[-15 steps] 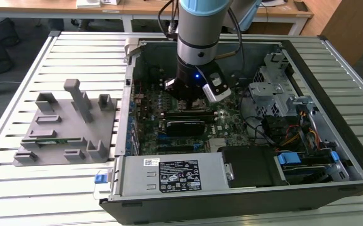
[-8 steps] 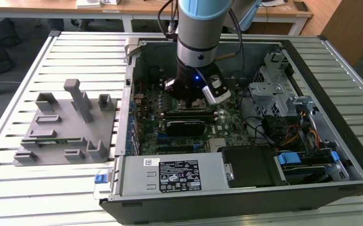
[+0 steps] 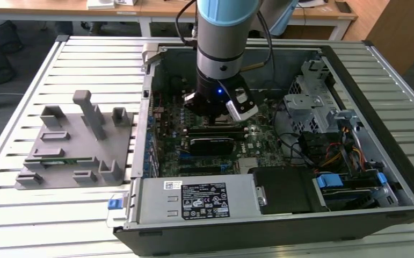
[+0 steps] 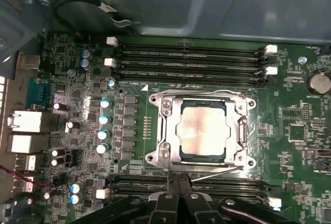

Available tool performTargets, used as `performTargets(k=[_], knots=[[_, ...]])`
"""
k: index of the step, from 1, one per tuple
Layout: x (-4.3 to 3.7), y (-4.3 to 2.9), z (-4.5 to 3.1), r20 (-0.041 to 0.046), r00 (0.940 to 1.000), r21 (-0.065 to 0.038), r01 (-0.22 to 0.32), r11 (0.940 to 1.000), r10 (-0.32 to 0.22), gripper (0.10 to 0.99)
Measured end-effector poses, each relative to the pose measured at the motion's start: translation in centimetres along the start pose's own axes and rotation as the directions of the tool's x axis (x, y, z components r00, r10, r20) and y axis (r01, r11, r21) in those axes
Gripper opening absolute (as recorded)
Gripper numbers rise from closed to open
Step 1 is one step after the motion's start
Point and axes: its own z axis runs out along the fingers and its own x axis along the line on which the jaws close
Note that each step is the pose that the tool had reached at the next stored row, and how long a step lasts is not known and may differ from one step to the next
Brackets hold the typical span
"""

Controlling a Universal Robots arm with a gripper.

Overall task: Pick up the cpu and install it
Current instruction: 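Install the second cpu locking lever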

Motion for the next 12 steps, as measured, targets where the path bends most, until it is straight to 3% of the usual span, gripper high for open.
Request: performTargets(k=[1,2,3,7,12], knots=[[0.04,-0.02,0.09,0.0000,1.0000,-0.002,0.000,1.0000,0.000,0.106],[0.13,-0.08,0.46,0.0003,1.0000,-0.013,0.000,0.9999,0.000,0.106],[0.18,-0.14,0.55,0.0006,1.0000,-0.017,0.000,0.9999,0.000,0.106],[0.29,-0.33,0.63,0.0008,1.0000,-0.025,0.000,0.9997,0.000,0.106],[0.30,-0.76,0.58,0.0023,1.0000,-0.061,-0.001,0.9981,0.001,0.106]])
